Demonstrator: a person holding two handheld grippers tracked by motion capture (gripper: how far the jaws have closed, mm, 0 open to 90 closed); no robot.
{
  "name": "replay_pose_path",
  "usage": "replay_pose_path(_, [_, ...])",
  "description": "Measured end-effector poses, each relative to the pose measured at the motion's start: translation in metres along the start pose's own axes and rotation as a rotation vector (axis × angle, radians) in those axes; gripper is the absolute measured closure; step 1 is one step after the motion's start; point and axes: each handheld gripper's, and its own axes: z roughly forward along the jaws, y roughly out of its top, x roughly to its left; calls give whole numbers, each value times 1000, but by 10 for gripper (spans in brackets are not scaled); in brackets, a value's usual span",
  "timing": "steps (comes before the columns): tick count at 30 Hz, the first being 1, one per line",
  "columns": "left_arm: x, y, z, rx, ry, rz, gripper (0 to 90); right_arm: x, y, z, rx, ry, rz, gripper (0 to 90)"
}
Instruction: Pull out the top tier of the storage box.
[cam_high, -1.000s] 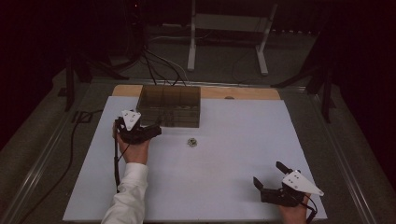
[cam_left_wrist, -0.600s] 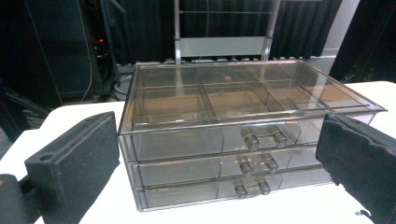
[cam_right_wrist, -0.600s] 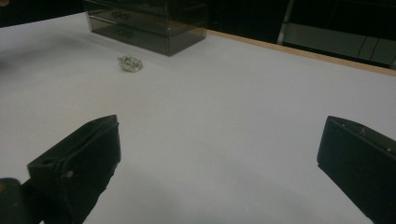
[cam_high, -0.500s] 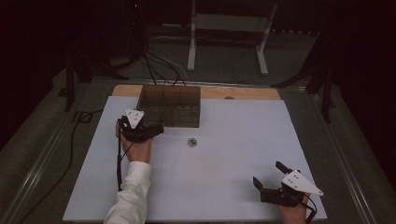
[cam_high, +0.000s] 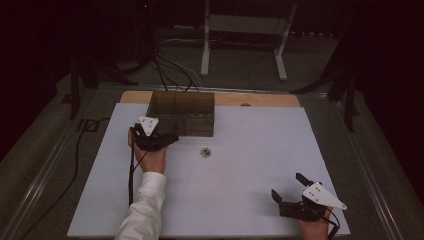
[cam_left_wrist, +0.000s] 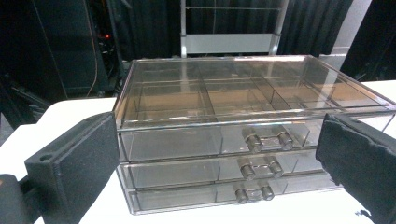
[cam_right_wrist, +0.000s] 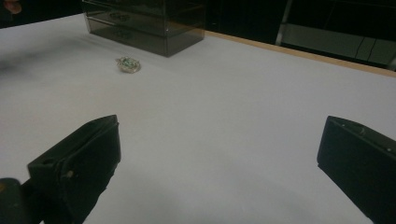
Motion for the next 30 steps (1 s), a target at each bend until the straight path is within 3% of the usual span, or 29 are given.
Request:
replay_pose_path(20, [-12, 0, 16, 9, 29, 4, 6, 0, 0, 0, 1, -1, -1, 0])
replay_pose_path(30, [-12, -4, 24, 26, 49, -15, 6, 0, 0, 1, 0, -1, -1, 0])
